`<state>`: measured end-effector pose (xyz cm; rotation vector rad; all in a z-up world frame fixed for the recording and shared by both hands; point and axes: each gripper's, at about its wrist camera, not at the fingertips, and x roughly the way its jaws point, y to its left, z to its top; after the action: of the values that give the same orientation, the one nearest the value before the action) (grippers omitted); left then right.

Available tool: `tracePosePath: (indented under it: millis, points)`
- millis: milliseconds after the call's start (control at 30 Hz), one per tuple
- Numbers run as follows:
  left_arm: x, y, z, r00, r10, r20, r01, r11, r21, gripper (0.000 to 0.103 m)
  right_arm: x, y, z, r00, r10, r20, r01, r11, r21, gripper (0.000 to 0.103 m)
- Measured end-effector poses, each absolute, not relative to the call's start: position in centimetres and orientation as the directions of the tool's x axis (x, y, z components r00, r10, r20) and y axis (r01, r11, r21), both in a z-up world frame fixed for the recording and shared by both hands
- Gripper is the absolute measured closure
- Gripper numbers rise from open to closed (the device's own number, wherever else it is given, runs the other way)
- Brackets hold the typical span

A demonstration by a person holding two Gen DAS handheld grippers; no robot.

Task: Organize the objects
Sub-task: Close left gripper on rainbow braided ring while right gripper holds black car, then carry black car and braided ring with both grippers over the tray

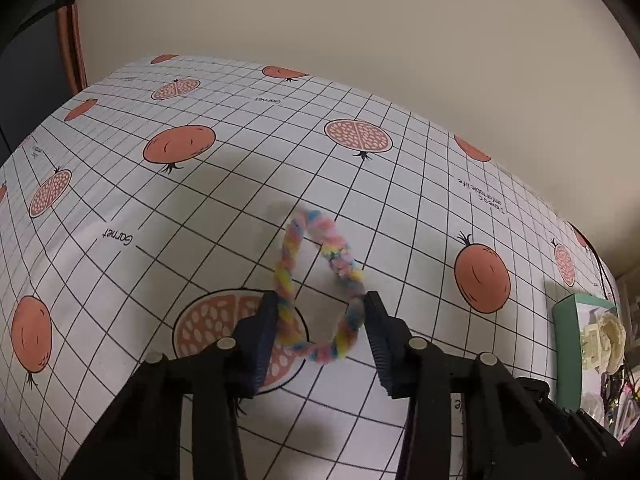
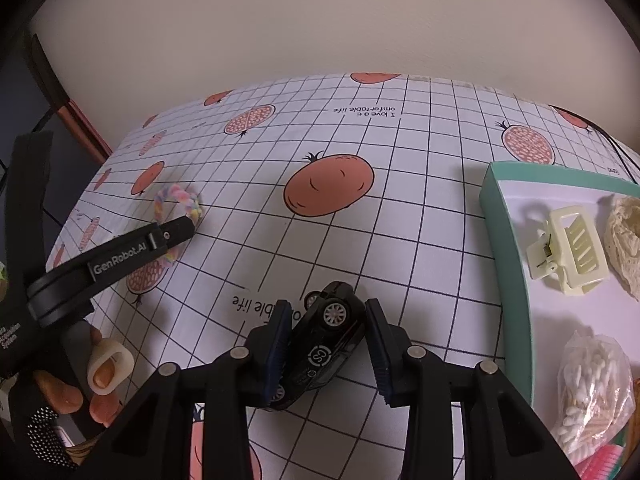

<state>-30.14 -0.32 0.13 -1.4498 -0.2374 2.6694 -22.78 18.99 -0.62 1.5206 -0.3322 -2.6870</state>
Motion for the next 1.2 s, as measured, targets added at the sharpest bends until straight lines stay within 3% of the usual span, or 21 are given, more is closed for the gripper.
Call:
tracePosePath:
  millis: [533,1200]
  points:
    - [-25.4,0.8,1.1,-0.482,0.164,-0.861,-0.009,-0.983,-0.183,0.061,-19.4,20.1,1.4,-0.485,-0.147,-0.862,-0.1,-0.97,0.222,0.064]
    - [-18.4,4.1,4.6,-0.487,0.233,-0.841,-0.062,-0.97,-0.233,0.061,-13.1,23.5,6.6,-0.547,-0.134,-0.826,-0.123,-0.963,0.238,0.064]
